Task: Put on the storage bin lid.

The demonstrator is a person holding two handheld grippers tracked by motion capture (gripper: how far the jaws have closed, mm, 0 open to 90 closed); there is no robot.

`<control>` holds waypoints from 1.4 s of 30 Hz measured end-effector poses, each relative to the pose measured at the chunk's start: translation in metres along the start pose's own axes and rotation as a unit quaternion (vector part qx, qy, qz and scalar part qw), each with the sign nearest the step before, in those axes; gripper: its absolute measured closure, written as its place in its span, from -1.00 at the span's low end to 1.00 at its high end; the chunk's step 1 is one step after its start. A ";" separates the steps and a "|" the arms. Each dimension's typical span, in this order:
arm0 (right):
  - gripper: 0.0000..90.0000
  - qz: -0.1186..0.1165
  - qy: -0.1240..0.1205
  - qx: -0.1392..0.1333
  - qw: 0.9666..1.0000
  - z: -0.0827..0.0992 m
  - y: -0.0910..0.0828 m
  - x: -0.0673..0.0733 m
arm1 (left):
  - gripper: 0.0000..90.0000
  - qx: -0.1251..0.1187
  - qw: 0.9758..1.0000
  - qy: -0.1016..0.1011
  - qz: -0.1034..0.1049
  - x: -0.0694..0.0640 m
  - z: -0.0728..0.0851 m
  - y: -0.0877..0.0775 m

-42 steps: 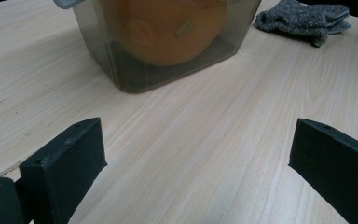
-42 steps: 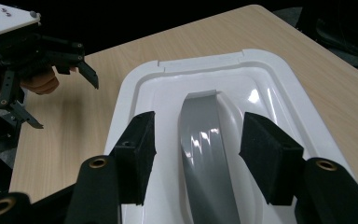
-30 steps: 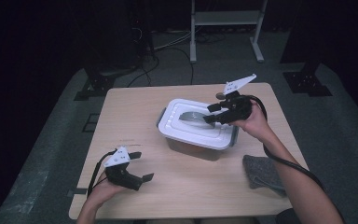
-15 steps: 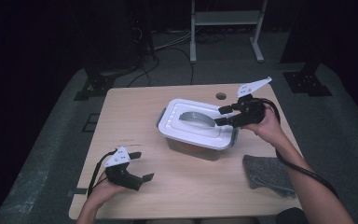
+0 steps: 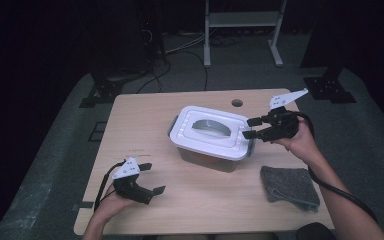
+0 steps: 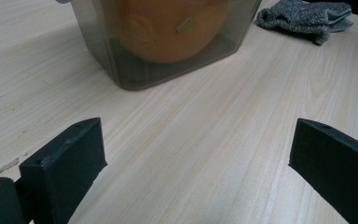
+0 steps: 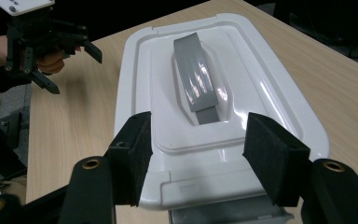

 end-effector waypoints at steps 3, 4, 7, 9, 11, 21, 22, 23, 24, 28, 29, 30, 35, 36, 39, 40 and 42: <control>-0.11 0.002 0.005 -0.002 1.000 0.005 -0.005 -0.001 | -0.94 0.000 1.000 0.000 0.000 0.000 0.000 0.000; -0.11 0.004 0.010 -0.003 1.000 0.009 -0.008 -0.002 | -0.94 0.000 1.000 0.000 0.000 0.000 0.000 0.000; -0.12 0.006 0.013 -0.005 1.000 0.012 -0.011 -0.003 | -0.94 -0.001 1.000 0.000 0.000 0.000 0.000 0.000; -0.13 0.007 0.018 -0.006 1.000 0.016 -0.014 -0.004 | -0.94 -0.002 1.000 -0.001 0.000 -0.001 0.000 0.000; -0.14 0.009 0.022 -0.006 1.000 0.020 -0.017 -0.005 | -0.94 0.000 1.000 0.001 0.000 0.000 0.000 0.000; -0.16 0.017 0.038 -0.013 0.999 0.038 -0.030 -0.008 | -0.94 -0.001 1.000 -0.002 0.001 -0.001 0.000 0.001; -0.16 0.018 0.044 -0.014 0.999 0.043 -0.031 -0.009 | -0.94 -0.001 1.000 -0.002 0.000 -0.001 0.000 0.001; -0.16 0.018 0.044 -0.014 0.999 0.043 -0.031 -0.009 | -0.94 0.000 1.000 -0.002 0.000 -0.001 0.000 0.001; -0.16 0.018 0.045 -0.013 0.999 0.046 -0.032 -0.009 | -0.94 0.001 1.000 -0.002 0.000 -0.001 0.000 0.001; -0.17 0.018 0.055 -0.012 0.998 0.058 -0.033 -0.010 | -0.94 0.002 1.000 -0.001 0.001 -0.001 0.000 0.001; -0.17 0.018 0.055 -0.012 0.998 0.058 -0.033 -0.010 | -0.94 0.002 1.000 -0.001 0.001 -0.001 0.001 0.001; -0.18 0.018 0.058 -0.011 0.998 0.061 -0.034 -0.010 | -0.94 0.002 1.000 -0.001 0.000 -0.001 0.001 0.001; -0.20 0.017 0.071 -0.009 0.997 0.076 -0.035 -0.009 | -0.94 0.002 1.000 -0.002 -0.001 0.000 0.001 0.000; -0.20 0.017 0.075 -0.007 0.997 0.082 -0.036 -0.009 | -0.94 0.002 1.000 -0.002 -0.002 0.000 0.001 0.000; -0.21 0.018 0.079 -0.004 0.997 0.087 -0.037 -0.009 | -0.94 0.002 1.000 -0.002 -0.002 0.000 0.001 0.001; -0.21 0.018 0.082 -0.003 0.996 0.090 -0.038 -0.009 | -0.94 0.003 1.000 -0.002 -0.002 0.000 0.001 0.000; -0.21 0.019 0.086 -0.002 0.996 0.094 -0.038 -0.009 | -0.94 0.004 1.000 -0.002 -0.002 0.000 0.001 0.000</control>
Point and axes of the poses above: each handheld gripper's, and its own axes: y roughly forward along the jaws, z roughly out of its underside, x roughly to its left, the point moved 3 cm from there along y, roughly forward along the jaws, and after that the axes turned 5 degrees about z, right-handed, at the moved point
